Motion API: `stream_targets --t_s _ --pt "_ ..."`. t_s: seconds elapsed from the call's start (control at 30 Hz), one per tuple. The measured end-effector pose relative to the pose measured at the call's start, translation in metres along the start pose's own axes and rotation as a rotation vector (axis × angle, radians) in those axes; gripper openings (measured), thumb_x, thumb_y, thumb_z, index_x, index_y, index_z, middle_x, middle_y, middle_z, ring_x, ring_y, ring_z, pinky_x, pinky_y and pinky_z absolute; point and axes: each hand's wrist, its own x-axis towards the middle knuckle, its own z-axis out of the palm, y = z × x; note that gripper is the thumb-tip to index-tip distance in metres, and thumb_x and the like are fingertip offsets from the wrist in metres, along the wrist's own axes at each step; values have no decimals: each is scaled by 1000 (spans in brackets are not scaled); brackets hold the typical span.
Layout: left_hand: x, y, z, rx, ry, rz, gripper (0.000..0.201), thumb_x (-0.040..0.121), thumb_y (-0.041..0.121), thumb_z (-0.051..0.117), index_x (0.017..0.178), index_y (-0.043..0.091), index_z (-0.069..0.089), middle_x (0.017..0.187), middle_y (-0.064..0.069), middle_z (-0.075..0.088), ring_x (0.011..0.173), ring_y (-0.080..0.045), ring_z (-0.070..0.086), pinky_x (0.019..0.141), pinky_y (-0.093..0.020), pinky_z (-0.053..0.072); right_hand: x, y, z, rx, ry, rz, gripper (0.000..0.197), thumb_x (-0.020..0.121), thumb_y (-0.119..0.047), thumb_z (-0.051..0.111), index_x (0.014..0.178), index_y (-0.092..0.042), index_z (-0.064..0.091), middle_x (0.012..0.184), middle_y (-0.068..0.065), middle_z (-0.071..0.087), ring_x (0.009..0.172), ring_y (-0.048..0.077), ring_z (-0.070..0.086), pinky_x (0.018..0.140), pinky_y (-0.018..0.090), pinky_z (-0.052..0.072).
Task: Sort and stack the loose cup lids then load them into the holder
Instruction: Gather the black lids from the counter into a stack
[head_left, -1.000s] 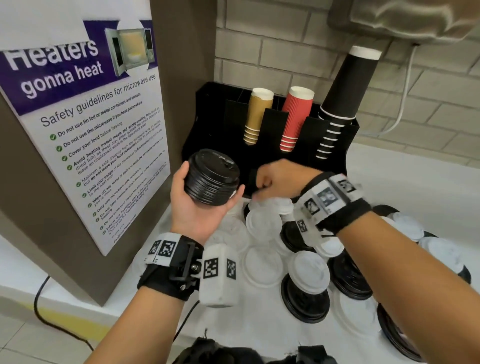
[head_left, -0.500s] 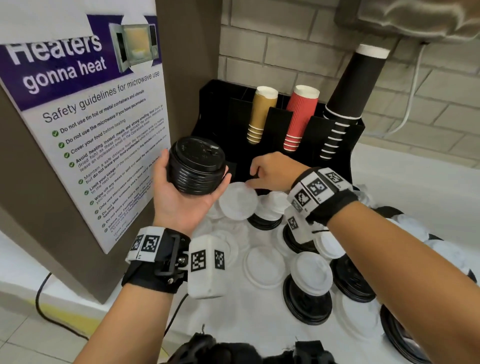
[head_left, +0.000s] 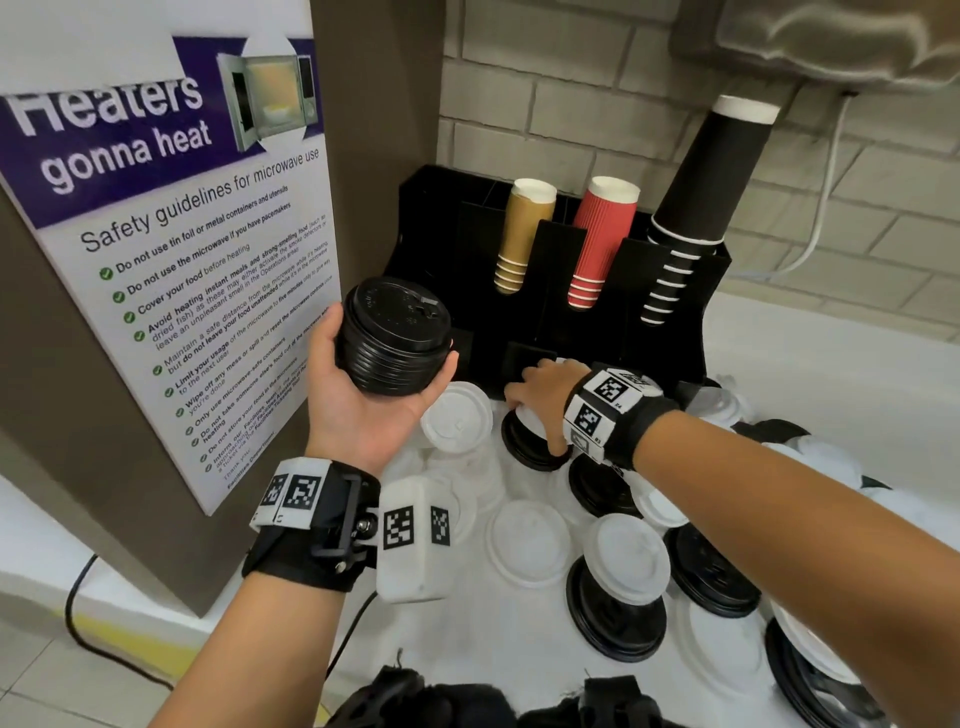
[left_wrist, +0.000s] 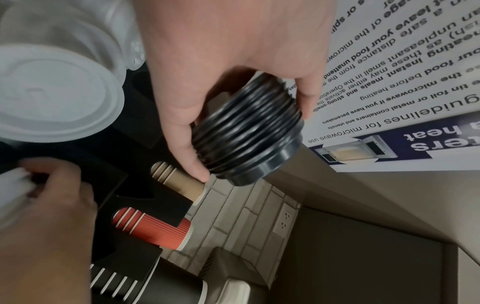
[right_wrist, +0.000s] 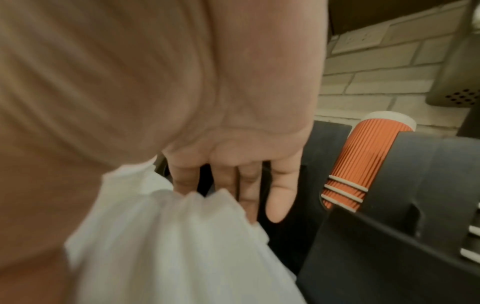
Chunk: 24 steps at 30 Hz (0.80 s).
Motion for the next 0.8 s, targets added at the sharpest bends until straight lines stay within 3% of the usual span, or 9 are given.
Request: stream_targets --t_s 0.1,0.2,0.3,0.43,0.57,0.67,0.73,0.8 --pt "2 0 -1 4 6 3 54 73 49 66 116 16 68 129 -15 63 124 -36 55 88 -49 53 -5 6 -3 -40 -35 74 95 66 -33 81 144 -20 29 138 9 35 129 30 33 93 42 39" --pt "5 -1 -1 7 4 5 49 73 49 66 107 15 74 128 -15 64 123 -37 56 89 -49 53 -6 6 -3 -54 -40 104 91 73 -31 78 147 -17 27 145 10 30 134 33 27 103 46 33" --pt "6 -3 0 13 -7 8 45 73 49 67 100 15 78 126 -14 65 121 -35 58 89 -49 52 0 -1 4 -26 -15 42 87 74 -27 75 146 -20 27 143 8 33 131 32 31 97 47 36" --pt "7 -6 1 27 -23 7 46 72 48 68 103 15 77 126 -15 65 119 -35 60 87 -49 53 15 -15 17 -14 -2 -10 96 61 -41 80 141 -25 30 127 6 47 117 28 42 75 40 34" --pt "7 -5 3 18 -32 6 51 69 47 71 107 14 75 128 -16 63 119 -36 59 86 -49 53 29 -16 20 90 19 -1 81 67 -37 74 138 -30 33 112 8 54 117 33 42 82 43 29" --pt "5 -3 5 16 -36 -1 49 70 48 69 105 14 76 127 -16 64 122 -36 56 87 -48 53 30 -11 22 162 36 10 68 56 -33 71 112 -39 33 81 -1 42 107 32 43 78 42 31" --pt "4 -4 7 24 -37 -2 47 72 49 67 103 14 77 126 -15 65 123 -35 56 88 -47 53 27 -9 25 195 39 15 59 55 -34 69 96 -42 26 79 -2 39 102 31 39 74 41 33" --pt "2 -5 9 21 -36 -1 48 73 49 66 105 14 75 126 -15 64 123 -34 56 88 -47 53 25 -11 24 198 52 9 64 54 -35 70 105 -39 31 89 -2 44 107 30 39 81 45 32"
